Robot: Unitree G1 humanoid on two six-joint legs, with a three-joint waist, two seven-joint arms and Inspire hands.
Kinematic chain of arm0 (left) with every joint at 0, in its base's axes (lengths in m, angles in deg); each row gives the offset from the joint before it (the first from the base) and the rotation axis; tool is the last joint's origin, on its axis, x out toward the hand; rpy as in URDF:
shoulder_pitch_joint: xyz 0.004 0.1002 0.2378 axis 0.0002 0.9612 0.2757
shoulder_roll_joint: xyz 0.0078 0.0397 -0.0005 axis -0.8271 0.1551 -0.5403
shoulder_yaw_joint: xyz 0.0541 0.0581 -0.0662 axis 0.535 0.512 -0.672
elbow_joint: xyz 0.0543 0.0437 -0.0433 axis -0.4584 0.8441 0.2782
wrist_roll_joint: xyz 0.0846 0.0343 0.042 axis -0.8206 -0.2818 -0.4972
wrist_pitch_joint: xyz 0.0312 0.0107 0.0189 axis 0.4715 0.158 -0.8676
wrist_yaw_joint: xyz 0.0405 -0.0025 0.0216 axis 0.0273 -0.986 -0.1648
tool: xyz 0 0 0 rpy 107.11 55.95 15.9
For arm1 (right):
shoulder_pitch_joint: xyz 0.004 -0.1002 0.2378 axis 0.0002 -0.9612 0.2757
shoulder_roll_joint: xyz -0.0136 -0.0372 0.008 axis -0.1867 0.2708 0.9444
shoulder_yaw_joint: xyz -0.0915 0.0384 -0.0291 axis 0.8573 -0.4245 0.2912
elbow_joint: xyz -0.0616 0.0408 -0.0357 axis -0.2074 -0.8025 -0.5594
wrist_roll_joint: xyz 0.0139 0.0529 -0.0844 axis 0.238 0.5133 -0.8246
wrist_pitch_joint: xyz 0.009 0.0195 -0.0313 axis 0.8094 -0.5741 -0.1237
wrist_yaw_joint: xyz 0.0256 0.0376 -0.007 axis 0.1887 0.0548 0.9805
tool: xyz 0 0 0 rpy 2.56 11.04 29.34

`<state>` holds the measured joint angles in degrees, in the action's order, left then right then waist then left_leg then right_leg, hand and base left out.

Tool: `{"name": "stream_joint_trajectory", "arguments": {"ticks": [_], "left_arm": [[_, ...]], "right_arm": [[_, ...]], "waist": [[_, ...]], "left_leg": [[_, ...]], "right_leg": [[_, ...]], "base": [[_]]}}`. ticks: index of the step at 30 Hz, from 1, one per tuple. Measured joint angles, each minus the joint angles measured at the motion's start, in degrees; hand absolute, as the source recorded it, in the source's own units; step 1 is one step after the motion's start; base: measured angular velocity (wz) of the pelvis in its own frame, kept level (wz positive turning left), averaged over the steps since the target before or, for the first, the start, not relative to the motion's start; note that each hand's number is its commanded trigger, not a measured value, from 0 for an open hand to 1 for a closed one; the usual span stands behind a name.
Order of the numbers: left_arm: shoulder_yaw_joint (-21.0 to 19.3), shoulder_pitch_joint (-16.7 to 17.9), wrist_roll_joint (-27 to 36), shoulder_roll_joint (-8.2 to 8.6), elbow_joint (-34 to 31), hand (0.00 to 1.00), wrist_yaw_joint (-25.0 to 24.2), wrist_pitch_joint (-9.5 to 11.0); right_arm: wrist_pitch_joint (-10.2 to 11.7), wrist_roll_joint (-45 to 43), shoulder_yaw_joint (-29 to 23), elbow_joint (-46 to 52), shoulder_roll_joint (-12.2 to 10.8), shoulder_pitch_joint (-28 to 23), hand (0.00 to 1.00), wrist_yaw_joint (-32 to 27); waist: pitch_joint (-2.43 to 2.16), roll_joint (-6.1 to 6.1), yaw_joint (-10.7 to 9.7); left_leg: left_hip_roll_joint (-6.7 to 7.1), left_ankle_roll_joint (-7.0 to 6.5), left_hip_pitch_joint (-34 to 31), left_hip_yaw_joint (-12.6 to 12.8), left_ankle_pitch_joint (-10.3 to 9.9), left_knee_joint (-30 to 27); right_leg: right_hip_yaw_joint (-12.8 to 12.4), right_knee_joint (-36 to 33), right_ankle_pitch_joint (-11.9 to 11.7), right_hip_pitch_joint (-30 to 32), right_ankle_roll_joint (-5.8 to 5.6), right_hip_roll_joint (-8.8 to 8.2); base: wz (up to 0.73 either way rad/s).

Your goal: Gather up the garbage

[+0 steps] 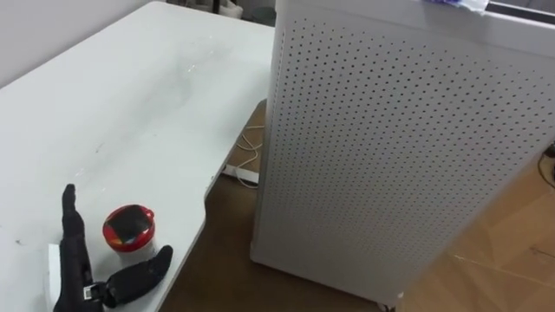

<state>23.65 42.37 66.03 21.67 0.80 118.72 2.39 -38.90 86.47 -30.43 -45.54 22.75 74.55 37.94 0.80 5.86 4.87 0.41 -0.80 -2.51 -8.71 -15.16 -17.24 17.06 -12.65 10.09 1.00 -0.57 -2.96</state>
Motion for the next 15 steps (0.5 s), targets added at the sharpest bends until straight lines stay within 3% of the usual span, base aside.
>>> {"name": "stream_joint_trajectory", "arguments": {"ticks": [1,3,15], "left_arm": [[0.0,-0.23,0.0,0.0,-0.02,0.3,0.01,-0.02],[0.01,-0.59,0.0,0.0,-0.03,1.0,0.01,-0.06],[1.29,-2.45,1.17,0.14,1.11,1.0,-1.75,-0.68]], "right_arm": [[-0.29,0.0,0.0,0.21,-0.04,-0.01,1.0,0.23],[-0.4,0.0,0.0,0.32,-0.1,0.0,1.0,0.59],[-0.58,-0.13,0.54,0.15,-0.38,0.21,1.0,1.88]], "waist": [[0.0,0.0,0.0],[-0.01,0.01,-0.01],[-0.14,0.39,-0.28]], "left_leg": [[-0.01,0.0,0.02,0.03,0.0,-0.02],[-0.02,0.0,0.06,0.06,0.0,-0.02],[-0.63,0.01,1.15,1.54,0.0,0.59]], "right_leg": [[-0.03,-0.01,-0.01,-0.01,0.02,0.01],[-0.06,-0.01,-0.04,-0.01,0.04,0.02],[-1.22,0.02,-0.18,-0.32,0.01,0.15]], "base": [[0.0],[0.0],[-0.06]]}}
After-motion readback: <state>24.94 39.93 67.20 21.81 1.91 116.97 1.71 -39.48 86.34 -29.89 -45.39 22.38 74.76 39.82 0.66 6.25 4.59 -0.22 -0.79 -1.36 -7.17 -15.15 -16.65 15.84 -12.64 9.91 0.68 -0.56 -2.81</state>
